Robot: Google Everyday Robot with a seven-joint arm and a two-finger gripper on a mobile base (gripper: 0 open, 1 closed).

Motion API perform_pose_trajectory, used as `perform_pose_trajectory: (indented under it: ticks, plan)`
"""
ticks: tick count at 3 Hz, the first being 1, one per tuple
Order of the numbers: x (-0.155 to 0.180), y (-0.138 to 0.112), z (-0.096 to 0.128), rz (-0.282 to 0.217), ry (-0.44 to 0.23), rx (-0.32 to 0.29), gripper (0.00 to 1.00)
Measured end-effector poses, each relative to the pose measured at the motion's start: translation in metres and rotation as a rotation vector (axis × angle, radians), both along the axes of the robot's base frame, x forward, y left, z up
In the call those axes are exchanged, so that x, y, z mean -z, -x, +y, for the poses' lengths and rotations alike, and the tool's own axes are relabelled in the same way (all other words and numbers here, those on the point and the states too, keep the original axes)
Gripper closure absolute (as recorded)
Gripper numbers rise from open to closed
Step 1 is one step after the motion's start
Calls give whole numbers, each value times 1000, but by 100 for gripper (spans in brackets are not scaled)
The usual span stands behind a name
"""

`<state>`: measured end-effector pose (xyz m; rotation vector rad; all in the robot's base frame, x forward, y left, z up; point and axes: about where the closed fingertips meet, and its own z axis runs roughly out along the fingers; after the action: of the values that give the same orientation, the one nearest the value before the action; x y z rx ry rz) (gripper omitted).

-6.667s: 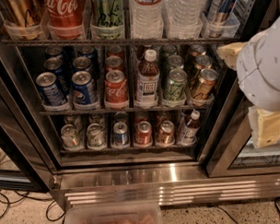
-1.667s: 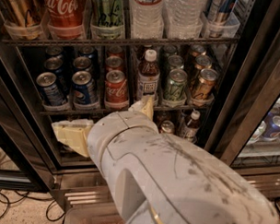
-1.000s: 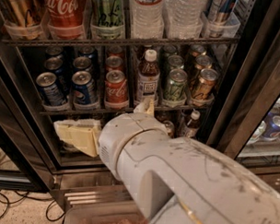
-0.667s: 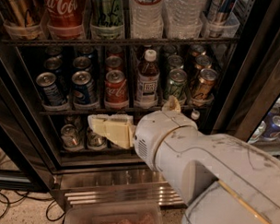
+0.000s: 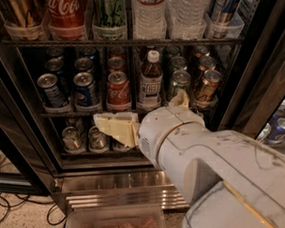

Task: Pick coke can from top shelf of fridge

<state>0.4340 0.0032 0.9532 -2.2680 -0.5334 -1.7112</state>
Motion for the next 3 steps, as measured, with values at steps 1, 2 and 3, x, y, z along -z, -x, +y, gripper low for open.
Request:
perform_pose_trajectory:
  ticks: [1,2,3]
  plan:
    - [-26,-4,8,-67,110,17,0]
    - [-47,-2,34,-122,178,24,0]
    - [-47,-2,34,-122,178,24,0]
